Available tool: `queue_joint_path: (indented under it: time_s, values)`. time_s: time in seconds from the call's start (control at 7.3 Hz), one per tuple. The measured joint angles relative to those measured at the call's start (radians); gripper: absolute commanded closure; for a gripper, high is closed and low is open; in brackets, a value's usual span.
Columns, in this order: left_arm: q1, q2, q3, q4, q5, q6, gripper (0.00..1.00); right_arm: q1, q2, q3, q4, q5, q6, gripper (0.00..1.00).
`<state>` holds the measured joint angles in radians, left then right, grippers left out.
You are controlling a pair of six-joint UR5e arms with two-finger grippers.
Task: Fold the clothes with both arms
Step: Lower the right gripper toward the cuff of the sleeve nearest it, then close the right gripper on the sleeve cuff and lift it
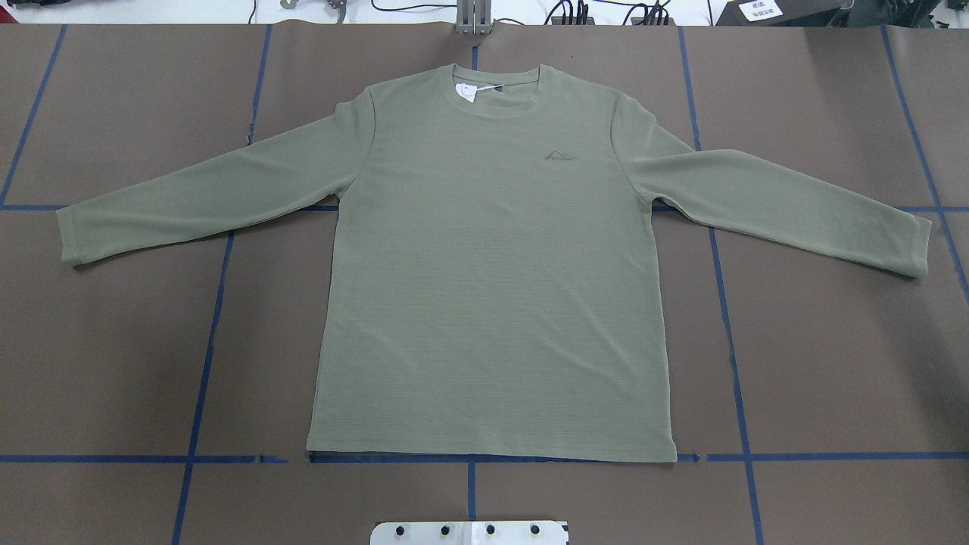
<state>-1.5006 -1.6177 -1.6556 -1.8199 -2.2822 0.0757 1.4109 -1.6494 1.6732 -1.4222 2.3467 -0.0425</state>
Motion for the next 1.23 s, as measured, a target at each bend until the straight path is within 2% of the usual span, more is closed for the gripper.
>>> queue_joint_path:
  time_s: [0.41, 0.96, 1.23]
  values:
    - [0.002, 0.007, 0.001, -0.037, 0.001, 0.002, 0.00, -0.026, 0.106, -0.241, 0.193, 0.004, 0.056, 0.00]
    - [0.002, 0.008, -0.001, -0.052, 0.000, 0.000, 0.00, -0.083, 0.147, -0.314, 0.269, -0.021, 0.125, 0.00]
    - [0.002, 0.009, -0.004, -0.052, 0.000, -0.001, 0.00, -0.130, 0.147, -0.384, 0.427, -0.054, 0.226, 0.00]
